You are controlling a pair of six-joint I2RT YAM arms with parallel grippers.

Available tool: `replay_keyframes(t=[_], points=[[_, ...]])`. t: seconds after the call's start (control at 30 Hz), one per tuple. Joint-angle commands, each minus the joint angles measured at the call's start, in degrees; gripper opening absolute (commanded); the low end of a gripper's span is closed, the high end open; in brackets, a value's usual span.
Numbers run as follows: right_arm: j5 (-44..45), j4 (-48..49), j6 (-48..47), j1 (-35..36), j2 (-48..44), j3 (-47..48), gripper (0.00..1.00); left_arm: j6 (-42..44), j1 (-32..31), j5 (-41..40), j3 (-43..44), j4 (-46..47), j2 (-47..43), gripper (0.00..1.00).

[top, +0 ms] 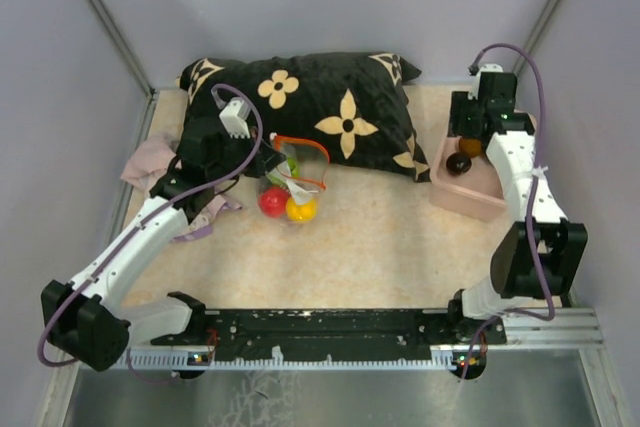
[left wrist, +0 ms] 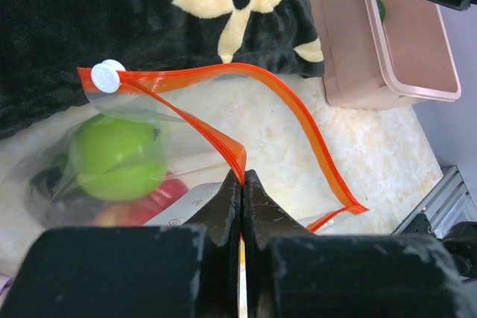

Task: Place the food in the zip-top bag and seal the zipper
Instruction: Pick up the fake fruit from the bin.

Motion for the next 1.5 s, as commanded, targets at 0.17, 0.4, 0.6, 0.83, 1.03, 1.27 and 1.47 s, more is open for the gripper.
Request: replay_keyframes(t=[0.17, 0.4, 0.6, 0.83, 1.03, 1.27, 1.47], points=[[-5.15, 12.26, 1.91, -9.4, 7.77, -0.62, 0.62, 1.59, -0.12, 0.92, 1.9, 0.87, 0.98, 0.0], [-8.28, 18.31, 1.84, -11.64, 17.22, 0.02, 0.68, 1.65, -0.11, 1.31, 1.99, 1.3, 1.35, 0.0], [-7.13, 21.54, -0.18, -12.38, 22.02, 0.86, 0.72, 2.17, -0.16, 0.94, 3.23, -0.03, 1.91, 0.0], [-7.91, 24.87, -0.89, -12.48, 26.71, 0.92, 0.72, 1.44, -0.16, 1.59, 3.69, 0.46, 3.16, 0.0], [-8.49, 23.94, -0.69, -12.47, 29.37, 1.07, 0.75, 1.38, -0.17, 1.69, 4.01, 0.51, 4.15, 0.0], [-8.28, 24.25, -1.18, -12.47, 30.97, 0.67, 0.78, 1.32, -0.16, 2.01, 3.83, 0.85, 4.76, 0.0], [-8.15, 26.79, 1.05, -12.47, 32.02, 1.13, 0.78, 1.18, -0.14, 2.44, 3.58, 0.9, 4.97, 0.0]])
